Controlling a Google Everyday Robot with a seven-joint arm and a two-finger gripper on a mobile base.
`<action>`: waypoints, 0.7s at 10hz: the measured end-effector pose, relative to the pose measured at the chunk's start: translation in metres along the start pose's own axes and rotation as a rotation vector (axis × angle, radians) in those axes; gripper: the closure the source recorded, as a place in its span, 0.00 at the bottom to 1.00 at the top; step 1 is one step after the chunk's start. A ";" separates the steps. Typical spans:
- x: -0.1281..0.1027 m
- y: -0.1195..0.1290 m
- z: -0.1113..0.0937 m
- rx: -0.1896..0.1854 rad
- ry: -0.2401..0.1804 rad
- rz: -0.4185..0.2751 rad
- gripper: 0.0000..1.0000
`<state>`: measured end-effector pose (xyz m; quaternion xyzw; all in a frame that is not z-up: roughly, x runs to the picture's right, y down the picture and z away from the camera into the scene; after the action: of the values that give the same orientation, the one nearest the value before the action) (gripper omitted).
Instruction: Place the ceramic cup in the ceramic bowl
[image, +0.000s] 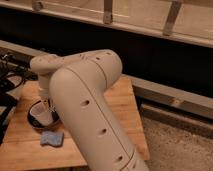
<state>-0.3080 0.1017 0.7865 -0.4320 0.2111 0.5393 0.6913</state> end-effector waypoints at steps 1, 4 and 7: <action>-0.001 -0.001 0.000 0.000 0.000 0.002 0.61; -0.001 0.003 0.002 0.000 0.003 -0.001 0.31; -0.001 0.002 0.002 -0.001 0.004 0.004 0.26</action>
<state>-0.3103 0.1026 0.7880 -0.4331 0.2133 0.5400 0.6894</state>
